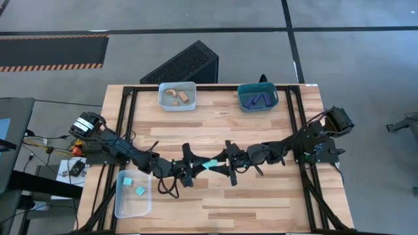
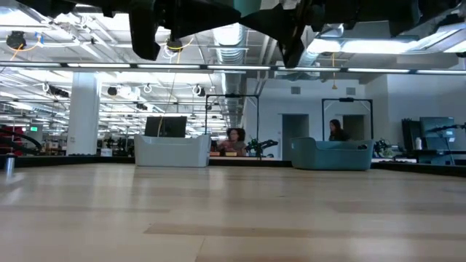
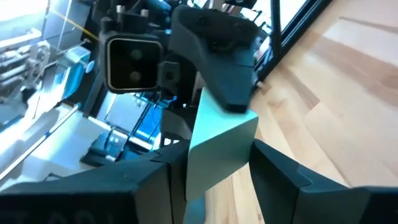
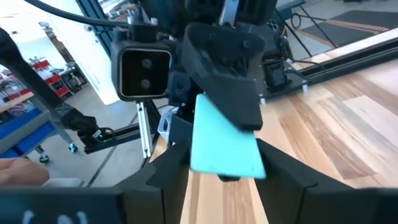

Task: Sort & place blocks by color
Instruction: Put the light blue block into the transparent bin

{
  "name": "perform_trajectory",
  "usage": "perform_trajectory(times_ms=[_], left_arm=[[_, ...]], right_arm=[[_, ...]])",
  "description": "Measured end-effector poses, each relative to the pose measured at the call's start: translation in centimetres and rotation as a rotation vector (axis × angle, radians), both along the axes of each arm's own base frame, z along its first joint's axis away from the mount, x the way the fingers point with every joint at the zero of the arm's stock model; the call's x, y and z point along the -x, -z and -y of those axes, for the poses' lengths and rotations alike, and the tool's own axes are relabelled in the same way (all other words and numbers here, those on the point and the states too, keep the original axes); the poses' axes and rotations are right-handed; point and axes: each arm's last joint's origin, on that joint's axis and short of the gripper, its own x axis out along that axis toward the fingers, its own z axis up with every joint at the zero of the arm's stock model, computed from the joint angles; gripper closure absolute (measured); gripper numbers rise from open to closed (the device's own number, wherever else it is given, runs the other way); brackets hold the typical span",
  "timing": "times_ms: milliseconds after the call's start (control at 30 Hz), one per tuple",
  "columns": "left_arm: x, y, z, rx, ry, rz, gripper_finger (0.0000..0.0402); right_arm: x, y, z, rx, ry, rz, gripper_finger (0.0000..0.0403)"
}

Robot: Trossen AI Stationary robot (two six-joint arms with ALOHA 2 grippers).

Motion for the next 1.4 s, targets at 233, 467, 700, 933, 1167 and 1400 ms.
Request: perform_trajectory(times_ms=[233,467,700,933,1167,1400], left_arm=[[0.0,0.0,-0.1,0.042,-0.026,0.010,0.0296],[0.1,0.0,-0.1,0.055,-0.069,0.014,0.0299],[0.2,0.0,0.1,0.053,-0.099,0.017,0.0302],[0.4,-0.1,0.3,0.056,-0.127,0.027,0.0299],[0.5,-0.2,0.3,0.054,-0.174,0.032,0.0297],[2.2,-1.7,1.4,0.074,-0.233,0.049,0.0295]], right_arm=[[-0.2,0.1,0.6,0.001,0.017,-0.007,0.0207],[-0.2,0.1,0.7,0.002,0.022,-0.008,0.0219],[-0.2,0.1,0.8,0.007,0.024,-0.009,0.0217],[-0.1,-0.1,0.9,0.012,0.027,-0.016,0.0217],[-0.1,0.0,1.0,0.014,0.034,-0.023,0.0222],[0.1,1.3,1.1,0.055,0.063,-0.157,0.0218]])
